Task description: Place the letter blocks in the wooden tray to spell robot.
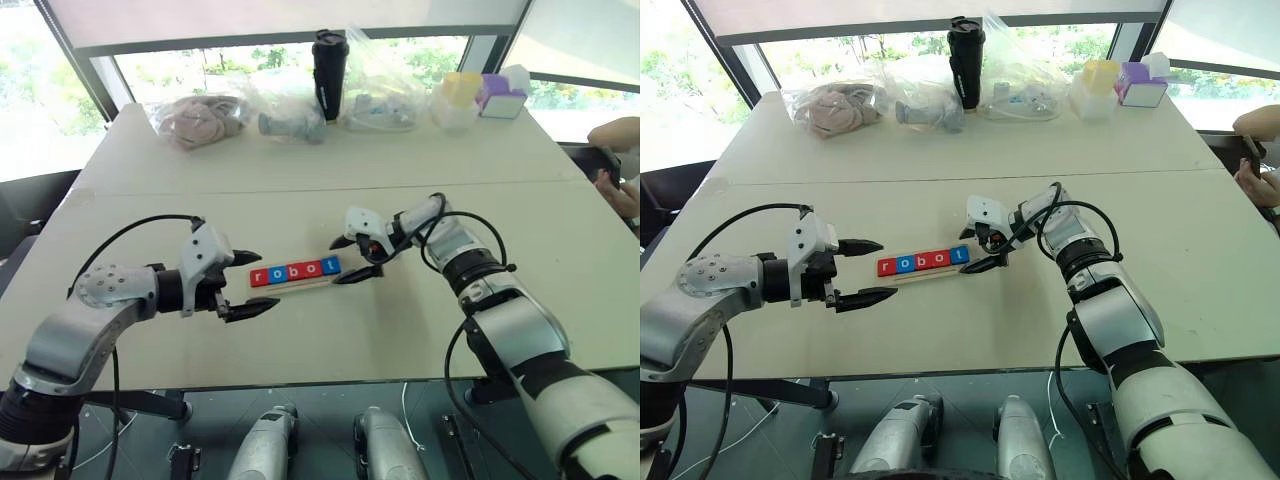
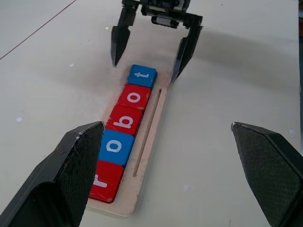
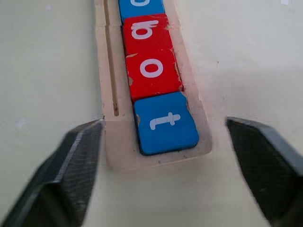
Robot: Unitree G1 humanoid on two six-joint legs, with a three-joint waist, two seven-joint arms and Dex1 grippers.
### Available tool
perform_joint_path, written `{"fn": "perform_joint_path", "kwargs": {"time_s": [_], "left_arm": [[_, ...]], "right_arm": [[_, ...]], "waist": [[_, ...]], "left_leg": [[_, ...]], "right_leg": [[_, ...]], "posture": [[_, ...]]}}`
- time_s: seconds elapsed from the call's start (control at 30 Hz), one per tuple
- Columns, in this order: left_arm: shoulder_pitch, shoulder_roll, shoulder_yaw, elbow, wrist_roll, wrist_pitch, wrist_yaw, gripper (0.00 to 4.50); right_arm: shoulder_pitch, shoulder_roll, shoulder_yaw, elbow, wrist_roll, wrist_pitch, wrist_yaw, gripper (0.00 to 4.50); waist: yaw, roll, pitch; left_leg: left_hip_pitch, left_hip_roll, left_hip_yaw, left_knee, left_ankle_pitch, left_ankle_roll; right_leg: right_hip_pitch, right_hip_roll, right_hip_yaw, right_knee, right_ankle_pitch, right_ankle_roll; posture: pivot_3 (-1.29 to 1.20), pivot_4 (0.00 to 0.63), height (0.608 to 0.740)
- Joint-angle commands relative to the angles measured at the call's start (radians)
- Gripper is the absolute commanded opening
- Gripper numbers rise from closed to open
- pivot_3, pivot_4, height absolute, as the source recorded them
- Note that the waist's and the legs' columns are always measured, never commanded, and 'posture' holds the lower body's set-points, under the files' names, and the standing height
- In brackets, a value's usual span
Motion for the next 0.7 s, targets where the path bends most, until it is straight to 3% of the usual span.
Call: {"fn": "perform_joint_path", "kwargs": {"time_s": [0.03,0.43,0.7], "left_arm": [[-0.003,0.002,0.020,-0.031,-0.003,-0.010,0.005,4.50],[0.010,0.040,0.078,0.027,0.002,-0.027,-0.008,4.50],[-0.021,0.056,0.126,0.125,0.013,-0.052,-0.014,4.50]], "right_arm": [[-0.040,-0.012,-0.049,-0.027,0.028,-0.003,-0.021,4.48],[0.080,-0.097,-0.155,-0.226,0.033,0.055,-0.306,4.48],[0.166,-0.066,-0.132,-0.322,0.048,0.107,-0.331,4.48]], "waist": [[0.000,0.000,0.000],[0.000,0.000,0.000],[0.000,0.000,0.000]], "left_leg": [[0.000,0.000,0.000,0.000,0.000,0.000],[0.000,0.000,0.000,0.000,0.000,0.000],[0.000,0.000,0.001,0.000,0.000,0.000]], "right_leg": [[0.000,0.000,0.000,0.000,0.000,0.000],[0.000,0.000,0.002,0.000,0.000,-0.001],[-0.001,0.000,0.002,0.000,0.000,-0.001]], "posture": [[0.00,0.150,0.740],[0.00,0.150,0.740],[0.00,0.150,0.740]]}}
